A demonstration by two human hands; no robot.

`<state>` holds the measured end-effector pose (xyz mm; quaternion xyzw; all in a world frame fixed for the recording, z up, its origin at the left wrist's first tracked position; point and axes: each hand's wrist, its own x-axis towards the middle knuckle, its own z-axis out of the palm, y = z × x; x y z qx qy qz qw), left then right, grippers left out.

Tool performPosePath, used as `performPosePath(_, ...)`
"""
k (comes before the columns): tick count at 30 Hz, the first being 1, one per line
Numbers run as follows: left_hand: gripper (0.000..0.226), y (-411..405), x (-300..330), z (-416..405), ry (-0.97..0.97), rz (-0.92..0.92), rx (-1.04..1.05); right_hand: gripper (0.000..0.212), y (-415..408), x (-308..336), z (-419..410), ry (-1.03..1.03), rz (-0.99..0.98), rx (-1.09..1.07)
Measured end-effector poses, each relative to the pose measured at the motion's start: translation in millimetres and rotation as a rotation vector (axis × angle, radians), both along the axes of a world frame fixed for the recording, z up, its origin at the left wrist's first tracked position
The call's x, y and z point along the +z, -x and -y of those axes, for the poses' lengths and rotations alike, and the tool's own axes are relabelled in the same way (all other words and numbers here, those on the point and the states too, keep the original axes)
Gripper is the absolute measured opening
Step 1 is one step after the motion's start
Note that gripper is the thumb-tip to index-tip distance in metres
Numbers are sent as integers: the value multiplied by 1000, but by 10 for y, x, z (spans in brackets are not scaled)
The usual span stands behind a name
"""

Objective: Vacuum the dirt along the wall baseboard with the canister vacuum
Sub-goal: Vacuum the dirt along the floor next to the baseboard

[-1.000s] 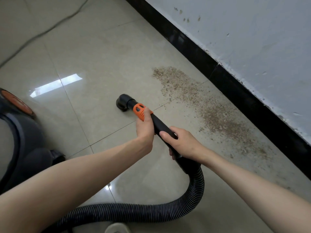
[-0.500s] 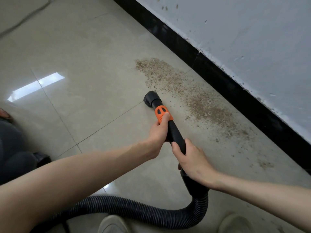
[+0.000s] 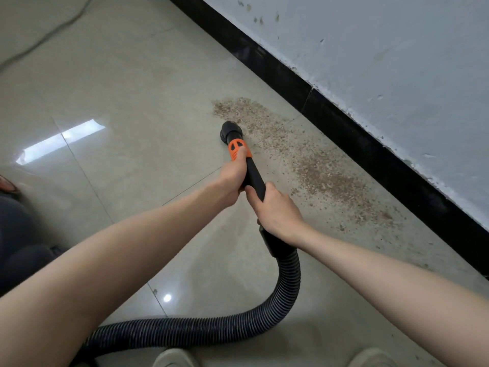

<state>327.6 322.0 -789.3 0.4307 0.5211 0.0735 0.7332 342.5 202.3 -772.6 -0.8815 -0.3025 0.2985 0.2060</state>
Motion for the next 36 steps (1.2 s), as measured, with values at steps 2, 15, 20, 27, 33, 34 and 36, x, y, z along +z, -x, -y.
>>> performPosePath(2, 39, -6, 12, -100, 22, 1, 6, 48, 16, -15, -107, 26, 32, 37)
performPosePath(15, 40, -38, -114, -539, -33, -24, 39, 43, -20, -102, -550, 63, 121, 122)
performPosePath(20, 45, -17, -250, -720, -41, -31, 91, 42, 2, -171, -717, 56, 179, 157)
performPosePath(27, 45, -57, -327, -966, -31, -9, 125, 41, -60, -253, -967, 51, 231, 170)
performPosePath(33, 45, -183, -358, -1118, -47, 14, 123, 41, -183, -281, -1133, 47, 273, 172)
performPosePath(34, 45, -198, -363, -1144, -52, 15, 123, 41, -199, -284, -1157, 47, 273, 175)
performPosePath(36, 45, -230, -376, -1191, -58, 19, 119, 41, -230, -291, -1203, 46, 275, 176)
